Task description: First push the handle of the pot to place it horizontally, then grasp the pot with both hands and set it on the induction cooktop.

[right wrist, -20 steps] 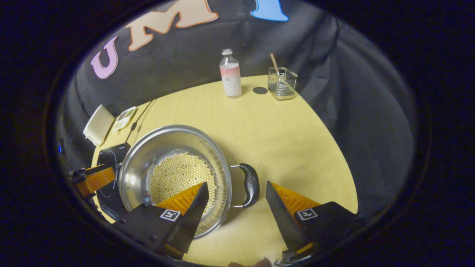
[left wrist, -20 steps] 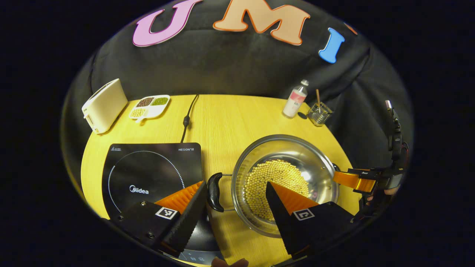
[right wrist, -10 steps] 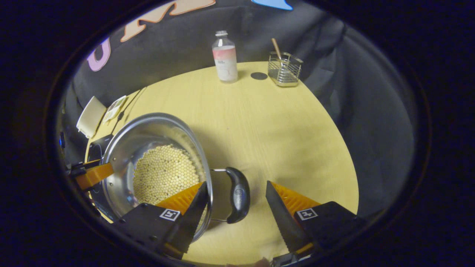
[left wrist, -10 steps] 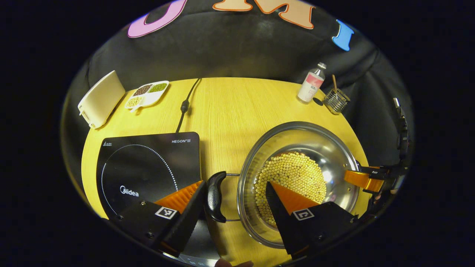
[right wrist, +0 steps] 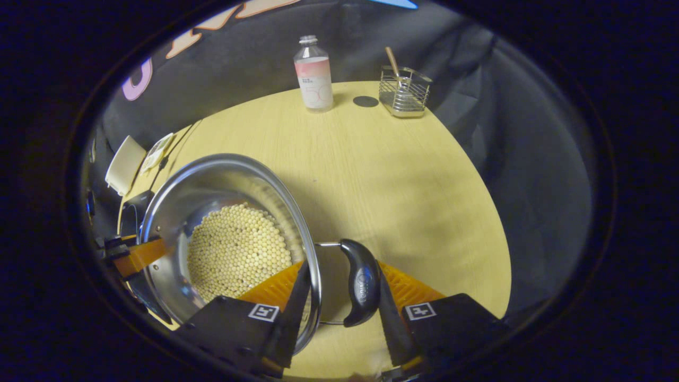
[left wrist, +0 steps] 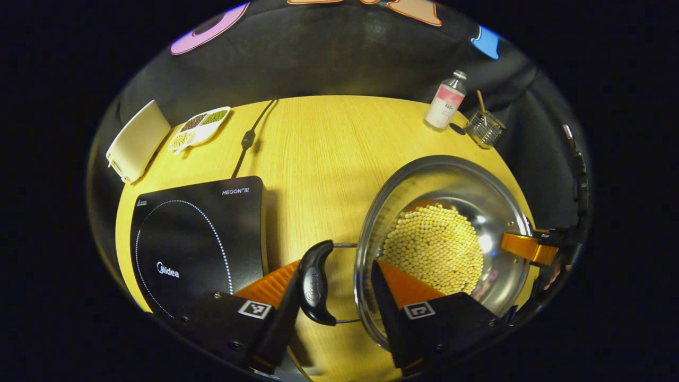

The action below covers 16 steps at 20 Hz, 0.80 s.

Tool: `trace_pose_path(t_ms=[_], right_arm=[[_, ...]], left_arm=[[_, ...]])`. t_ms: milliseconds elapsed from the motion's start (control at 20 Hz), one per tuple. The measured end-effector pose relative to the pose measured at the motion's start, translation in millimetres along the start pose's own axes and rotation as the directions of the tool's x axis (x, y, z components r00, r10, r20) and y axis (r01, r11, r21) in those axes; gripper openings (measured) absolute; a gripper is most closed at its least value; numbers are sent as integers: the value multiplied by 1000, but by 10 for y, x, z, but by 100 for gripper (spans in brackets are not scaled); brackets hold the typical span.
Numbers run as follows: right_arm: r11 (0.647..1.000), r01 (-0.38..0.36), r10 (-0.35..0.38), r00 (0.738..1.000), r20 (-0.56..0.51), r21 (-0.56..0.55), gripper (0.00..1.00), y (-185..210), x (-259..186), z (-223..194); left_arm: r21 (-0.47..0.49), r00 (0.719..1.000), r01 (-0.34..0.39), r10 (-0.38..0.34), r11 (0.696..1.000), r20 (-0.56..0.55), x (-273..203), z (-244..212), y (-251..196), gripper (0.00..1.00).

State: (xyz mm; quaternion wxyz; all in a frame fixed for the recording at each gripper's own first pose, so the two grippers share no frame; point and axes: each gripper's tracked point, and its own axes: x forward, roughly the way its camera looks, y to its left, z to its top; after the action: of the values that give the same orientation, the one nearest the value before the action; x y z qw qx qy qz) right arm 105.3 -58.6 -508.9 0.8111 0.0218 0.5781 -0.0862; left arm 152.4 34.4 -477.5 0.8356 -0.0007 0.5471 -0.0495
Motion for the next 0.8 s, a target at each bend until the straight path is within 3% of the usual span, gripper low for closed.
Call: trace_pose_path(t_ms=[100,300,350,400,450,500,650,700,750,800], right_arm=[[1000,-6,6,1000,-7,9,60,0,17,-14],[998,-41,42,999,-26,39,50,50,-23,8],[998,-51,52,998,-26,40,43,35,-61,-23],[998,-57,58,998,-18,41,50,32,-85,-7],[997,-60,61,998,-15,44,50,33,-116,-10],[997,-64,65,998,-11,52,43,44,-149,6],[994,-81,82,997,-10,71,43,79,-261,5],[994,-84,85,996,-7,66,50,105,-304,19],[995,-86,86,996,-2,59,42,125,-349,19],[995,-87,87,996,1,49,42,146,-384,36]], left_arm=[[-9,1000,12,-12,1000,17,0,55,-44,68],[-28,1000,19,-18,999,6,18,34,-64,65],[-41,1000,25,-25,999,7,1,39,-103,63],[-46,1000,28,-27,999,14,-25,40,-114,64],[-43,999,26,-25,999,25,-45,47,-102,62],[-35,999,22,-21,999,33,-69,59,-88,62],[-22,998,11,-10,1000,57,-167,113,-75,63],[-20,998,8,-7,1000,64,-192,129,-60,61],[-19,998,4,-3,1000,66,-214,119,-49,62],[-23,998,1,0,1000,69,-239,116,-36,61]])
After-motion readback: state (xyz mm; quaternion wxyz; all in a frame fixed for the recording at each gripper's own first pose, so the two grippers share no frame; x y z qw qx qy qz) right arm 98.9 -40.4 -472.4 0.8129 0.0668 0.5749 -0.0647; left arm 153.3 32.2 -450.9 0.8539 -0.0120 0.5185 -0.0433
